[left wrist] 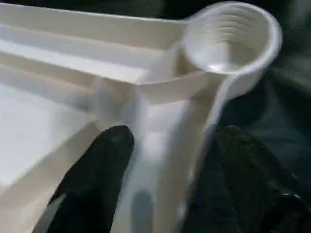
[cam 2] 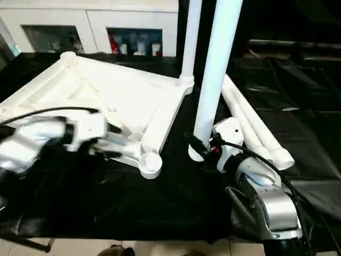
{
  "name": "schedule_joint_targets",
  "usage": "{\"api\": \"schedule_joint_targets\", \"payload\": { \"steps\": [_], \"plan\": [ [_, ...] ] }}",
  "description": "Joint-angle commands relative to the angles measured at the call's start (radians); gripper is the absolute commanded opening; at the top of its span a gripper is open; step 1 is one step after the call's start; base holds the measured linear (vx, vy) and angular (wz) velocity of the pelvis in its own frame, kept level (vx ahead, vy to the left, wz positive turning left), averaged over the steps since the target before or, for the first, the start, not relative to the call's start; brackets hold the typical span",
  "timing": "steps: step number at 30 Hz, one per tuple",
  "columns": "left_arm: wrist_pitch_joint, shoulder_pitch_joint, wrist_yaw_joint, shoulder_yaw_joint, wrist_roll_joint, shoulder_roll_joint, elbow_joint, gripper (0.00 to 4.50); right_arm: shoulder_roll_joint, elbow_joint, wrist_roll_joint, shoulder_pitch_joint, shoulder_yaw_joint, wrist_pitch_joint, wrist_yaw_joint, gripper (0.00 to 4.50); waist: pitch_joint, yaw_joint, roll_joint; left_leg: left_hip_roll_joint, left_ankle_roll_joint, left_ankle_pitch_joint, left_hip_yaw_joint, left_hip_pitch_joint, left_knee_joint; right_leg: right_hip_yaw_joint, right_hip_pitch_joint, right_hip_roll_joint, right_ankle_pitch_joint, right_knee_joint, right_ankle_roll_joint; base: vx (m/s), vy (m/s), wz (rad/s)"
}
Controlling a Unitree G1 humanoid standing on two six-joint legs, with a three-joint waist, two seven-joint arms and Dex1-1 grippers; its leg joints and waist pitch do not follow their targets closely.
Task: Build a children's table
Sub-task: Insert table leg to table base
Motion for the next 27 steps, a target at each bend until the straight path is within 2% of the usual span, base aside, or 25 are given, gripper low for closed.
{"api": "schedule_joint_targets", "payload": {
  "steps": [1, 3, 5, 9, 10, 11, 14, 15, 18, 21, 22, 24, 25, 27],
  "plan": [
    [-0.043, -0.036, -0.042, -0.023, 0.025, 0.004, 0.065, 2.87, -0.010, -0.015, 0.012, -0.001, 0.014, 0.005, 0.016, 1.90, -0.078, 0.005, 0.001, 0.080, 0.076, -0.114, -0.021, 0.031, -0.070, 0.043, 0.046, -0.083, 0.083, -0.056, -0.321, 0.000, 0.000, 0.00],
    [-0.063, -0.052, -0.049, -0.030, 0.038, 0.003, 0.100, 2.88, -0.012, -0.017, 0.012, 0.001, 0.015, 0.007, 0.019, 1.90, -0.076, 0.005, 0.001, 0.083, 0.056, -0.149, -0.016, 0.034, -0.073, 0.044, 0.044, -0.084, 0.038, -0.060, -0.315, 0.000, 0.000, 0.00],
    [-0.086, -0.073, -0.050, -0.034, 0.050, 0.000, 0.142, 2.47, -0.014, -0.019, 0.011, 0.004, 0.014, 0.008, 0.022, 1.90, -0.074, 0.007, 0.002, 0.087, 0.028, -0.191, -0.014, 0.036, -0.078, 0.044, 0.042, -0.085, -0.024, -0.064, -0.306, 0.000, 0.000, 0.00],
    [-0.131, -0.119, -0.058, -0.034, 0.066, -0.017, 0.231, 2.27, -0.013, -0.021, 0.009, 0.007, 0.015, 0.010, 0.027, 1.90, -0.075, 0.011, 0.001, 0.087, 0.009, -0.203, -0.013, 0.037, -0.081, 0.046, 0.039, -0.086, -0.030, -0.065, -0.296, 0.000, 0.000, 0.00],
    [-0.134, -0.123, -0.058, -0.034, 0.067, -0.018, 0.238, 2.03, -0.013, -0.021, 0.009, 0.007, 0.015, 0.010, 0.027, 1.90, -0.075, 0.012, 0.000, 0.086, 0.011, -0.198, -0.011, 0.038, -0.080, 0.046, 0.038, -0.084, -0.018, -0.065, -0.297, 0.000, 0.000, 0.00],
    [-0.163, -0.155, -0.055, -0.035, 0.076, -0.034, 0.304, 2.03, -0.015, -0.023, 0.009, 0.007, 0.019, 0.013, 0.031, 1.90, -0.072, 0.012, -0.003, 0.084, 0.016, -0.193, -0.009, 0.037, -0.079, 0.046, 0.037, -0.084, -0.009, -0.067, -0.299, 0.000, 0.000, 0.00],
    [-0.183, -0.175, -0.052, -0.037, 0.087, -0.045, 0.344, 1.95, -0.017, -0.025, 0.011, 0.009, 0.021, 0.015, 0.035, 1.90, -0.075, 0.015, -0.005, 0.084, 0.029, -0.172, -0.009, 0.034, -0.077, 0.045, 0.041, -0.087, 0.007, -0.065, -0.298, 0.000, 0.000, 0.00],
    [-0.192, -0.184, -0.048, -0.039, 0.093, -0.050, 0.359, 1.71, -0.018, -0.025, 0.011, 0.009, 0.022, 0.015, 0.036, 1.90, -0.075, 0.015, -0.005, 0.085, 0.034, -0.165, -0.010, 0.033, -0.076, 0.045, 0.042, -0.089, 0.015, -0.063, -0.299, 0.000, 0.000, 0.00],
    [-0.222, -0.212, -0.039, -0.047, 0.118, -0.064, 0.414, 1.55, -0.019, -0.027, 0.009, 0.012, 0.024, 0.017, 0.040, 1.90, -0.076, 0.016, -0.005, 0.084, 0.047, -0.151, -0.009, 0.032, -0.074, 0.044, 0.043, -0.089, 0.024, -0.064, -0.302, 0.000, 0.000, 0.00],
    [-0.257, -0.236, -0.020, -0.062, 0.148, -0.080, 0.472, 1.37, -0.020, -0.035, 0.007, 0.016, 0.028, 0.021, 0.040, 1.90, -0.076, 0.015, -0.006, 0.086, 0.049, -0.154, -0.010, 0.032, -0.074, 0.044, 0.044, -0.088, 0.022, -0.065, -0.303, 0.000, 0.000, 0.00],
    [-0.262, -0.240, -0.021, -0.068, 0.158, -0.082, 0.483, 1.19, -0.021, -0.039, 0.007, 0.018, 0.029, 0.022, 0.040, 1.90, -0.076, 0.016, -0.001, 0.087, 0.048, -0.157, -0.011, 0.033, -0.075, 0.044, 0.044, -0.089, 0.020, -0.065, -0.304, 0.000, 0.000, 0.00],
    [-0.272, -0.245, -0.021, -0.078, 0.175, -0.085, 0.499, 1.08, -0.021, -0.045, 0.007, 0.021, 0.032, 0.025, 0.041, 1.90, -0.076, 0.015, -0.004, 0.087, 0.050, -0.158, -0.011, 0.033, -0.075, 0.044, 0.044, -0.088, 0.027, -0.065, -0.304, 0.000, 0.000, 0.00],
    [-0.276, -0.247, -0.022, -0.082, 0.182, -0.088, 0.510, 0.98, -0.021, -0.048, 0.006, 0.023, 0.033, 0.026, 0.041, 1.90, -0.077, 0.016, 0.000, 0.088, 0.049, -0.157, -0.012, 0.033, -0.075, 0.044, 0.045, -0.089, 0.033, -0.064, -0.307, 0.000, 0.000, 0.00],
    [-0.273, -0.248, -0.021, -0.086, 0.189, -0.088, 0.516, 0.77, -0.021, -0.051, 0.006, 0.025, 0.033, 0.027, 0.040, 1.90, -0.076, 0.016, -0.002, 0.090, 0.044, -0.171, -0.012, 0.033, -0.077, 0.044, 0.044, -0.090, 0.024, -0.065, -0.313, 0.000, 0.000, 0.00]
  ]
}}
